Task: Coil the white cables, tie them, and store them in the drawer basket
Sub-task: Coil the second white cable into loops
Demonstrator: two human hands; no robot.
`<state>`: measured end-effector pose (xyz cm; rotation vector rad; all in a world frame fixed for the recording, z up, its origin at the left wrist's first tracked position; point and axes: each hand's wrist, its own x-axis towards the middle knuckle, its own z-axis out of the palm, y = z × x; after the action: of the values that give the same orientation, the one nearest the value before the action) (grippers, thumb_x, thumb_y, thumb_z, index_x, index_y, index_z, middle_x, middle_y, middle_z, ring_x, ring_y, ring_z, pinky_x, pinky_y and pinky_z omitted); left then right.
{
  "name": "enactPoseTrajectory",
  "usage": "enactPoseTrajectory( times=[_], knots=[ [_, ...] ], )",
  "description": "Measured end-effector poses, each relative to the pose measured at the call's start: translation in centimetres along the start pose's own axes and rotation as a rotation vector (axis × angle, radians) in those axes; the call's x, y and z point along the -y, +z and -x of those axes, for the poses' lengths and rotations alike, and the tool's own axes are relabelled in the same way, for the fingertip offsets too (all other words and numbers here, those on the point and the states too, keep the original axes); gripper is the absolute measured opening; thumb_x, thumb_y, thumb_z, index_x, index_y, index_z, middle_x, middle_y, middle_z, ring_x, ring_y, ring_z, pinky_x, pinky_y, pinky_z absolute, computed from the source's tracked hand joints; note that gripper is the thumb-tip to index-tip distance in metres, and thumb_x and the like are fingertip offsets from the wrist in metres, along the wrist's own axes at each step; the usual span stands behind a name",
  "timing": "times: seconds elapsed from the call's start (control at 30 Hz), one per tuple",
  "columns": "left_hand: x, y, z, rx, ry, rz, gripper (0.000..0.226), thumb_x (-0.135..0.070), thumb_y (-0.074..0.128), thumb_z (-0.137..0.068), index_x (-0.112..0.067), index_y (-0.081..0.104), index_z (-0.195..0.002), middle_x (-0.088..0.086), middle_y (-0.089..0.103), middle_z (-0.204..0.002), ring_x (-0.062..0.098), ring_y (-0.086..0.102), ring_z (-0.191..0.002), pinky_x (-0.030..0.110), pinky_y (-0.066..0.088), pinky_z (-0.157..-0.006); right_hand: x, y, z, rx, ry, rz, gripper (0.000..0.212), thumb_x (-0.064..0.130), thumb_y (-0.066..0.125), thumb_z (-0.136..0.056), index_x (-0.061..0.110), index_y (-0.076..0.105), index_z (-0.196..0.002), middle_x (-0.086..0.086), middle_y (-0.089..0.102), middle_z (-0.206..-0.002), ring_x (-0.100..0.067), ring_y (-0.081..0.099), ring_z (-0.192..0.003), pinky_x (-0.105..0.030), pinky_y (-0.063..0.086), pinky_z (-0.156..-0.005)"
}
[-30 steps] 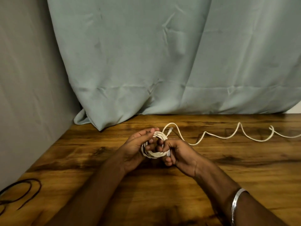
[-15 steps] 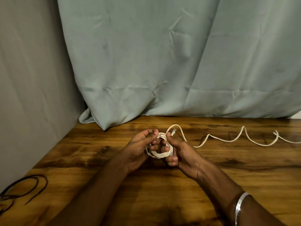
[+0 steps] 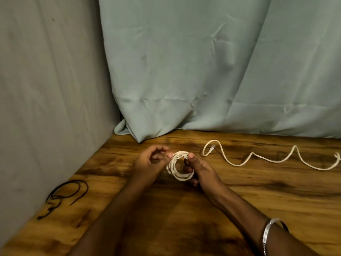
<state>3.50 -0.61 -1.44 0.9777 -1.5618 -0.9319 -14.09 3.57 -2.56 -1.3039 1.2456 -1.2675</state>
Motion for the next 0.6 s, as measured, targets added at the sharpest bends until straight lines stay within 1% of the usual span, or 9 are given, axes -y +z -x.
enactPoseTrajectory(
  times=[0.07,0.13,0.17,0.23,0.33,0.4,0.47,0.53,0.6],
  knots=[
    [-0.1,-2.9,1.9,-0.103,0.066,-0.226,0.019,-0.027,0.077,-0.085,-0.031,0.068,-0.101,-0.013,0.068,-0.098,0.004,0.066,-0.088,0.019,0.054,-0.073,0.2,0.3,0.2,0.022,0.011,0.003,0.040,0.036,0.036,-0.112,0.010,0.067,-0.107,0.012,0.064,-0.057,0.003,0.051,-0.042,-0.011,0.034,-0.042],
    [0.1,-6.1,3.9,-0.183,0.144,-0.509,0.024,-0.028,0.082,-0.079,-0.036,0.065,-0.093,-0.016,0.062,-0.094,0.006,0.062,-0.086,0.033,0.054,-0.079,0.4,0.4,0.3,0.032,0.017,-0.018,0.040,0.034,0.036,-0.112,0.010,0.067,-0.106,0.011,0.065,-0.055,0.003,0.052,-0.041,-0.010,0.034,-0.041],
    [0.2,-7.6,5.0,-0.218,0.148,-0.643,0.028,-0.028,0.083,-0.077,-0.036,0.064,-0.095,-0.016,0.060,-0.093,0.009,0.060,-0.087,0.037,0.053,-0.082,0.4,0.4,0.3,0.025,0.019,-0.031,0.039,0.033,0.037,-0.112,0.010,0.067,-0.103,0.010,0.065,-0.054,0.003,0.052,-0.040,-0.010,0.034,-0.040],
    [0.2,-9.9,6.7,-0.274,0.090,-0.844,0.035,-0.035,0.081,-0.077,-0.031,0.066,-0.108,-0.013,0.060,-0.101,0.017,0.060,-0.096,0.043,0.051,-0.088,0.5,0.5,0.3,-0.004,0.017,-0.061,0.039,0.032,0.039,-0.112,0.012,0.067,-0.095,0.007,0.064,-0.053,0.002,0.052,-0.039,-0.011,0.035,-0.038],
    [0.5,-11.9,8.5,-0.309,-0.036,-1.083,0.043,-0.045,0.068,-0.085,-0.031,0.061,-0.124,-0.005,0.058,-0.118,0.021,0.056,-0.111,0.041,0.046,-0.095,0.1,0.4,0.0,-0.023,-0.010,-0.067,0.039,0.034,0.041,-0.111,0.014,0.066,-0.088,0.004,0.058,-0.053,-0.002,0.043,-0.037,-0.014,0.029,-0.037],
    [1.0,-12.6,8.9,-0.297,-0.091,-1.213,0.038,-0.043,0.057,-0.092,-0.030,0.057,-0.128,-0.001,0.058,-0.122,0.024,0.052,-0.115,0.042,0.043,-0.096,-0.2,0.2,-0.2,-0.014,-0.020,-0.051,0.040,0.038,0.041,-0.110,0.016,0.066,-0.086,0.002,0.054,-0.055,-0.006,0.037,-0.039,-0.017,0.026,-0.039],
    [1.5,-13.0,9.0,-0.270,-0.168,-1.238,0.036,-0.036,0.050,-0.097,-0.029,0.053,-0.132,0.002,0.060,-0.124,0.026,0.051,-0.116,0.043,0.042,-0.098,-0.2,0.0,-0.4,0.004,-0.029,-0.064,0.042,0.046,0.043,-0.106,0.019,0.066,-0.084,0.001,0.051,-0.057,-0.008,0.034,-0.042,-0.021,0.025,-0.042],
    [1.6,-13.2,8.8,-0.265,-0.180,-1.222,0.038,-0.025,0.052,-0.096,-0.030,0.051,-0.134,0.003,0.064,-0.119,0.027,0.055,-0.113,0.043,0.043,-0.098,-0.1,-0.1,-0.3,0.035,-0.048,-0.094,0.051,0.072,0.056,-0.089,0.023,0.068,-0.082,0.001,0.051,-0.058,-0.008,0.034,-0.042,-0.023,0.026,-0.043],
    [1.3,-13.1,8.7,-0.298,-0.137,-1.233,0.041,-0.015,0.057,-0.091,-0.032,0.054,-0.128,0.001,0.069,-0.109,0.026,0.060,-0.105,0.043,0.041,-0.094,-0.2,-0.3,-0.4,0.056,-0.065,-0.103,0.074,0.093,0.069,-0.057,0.023,0.068,-0.081,0.002,0.050,-0.059,-0.008,0.033,-0.043,-0.023,0.027,-0.041]
  ],
)
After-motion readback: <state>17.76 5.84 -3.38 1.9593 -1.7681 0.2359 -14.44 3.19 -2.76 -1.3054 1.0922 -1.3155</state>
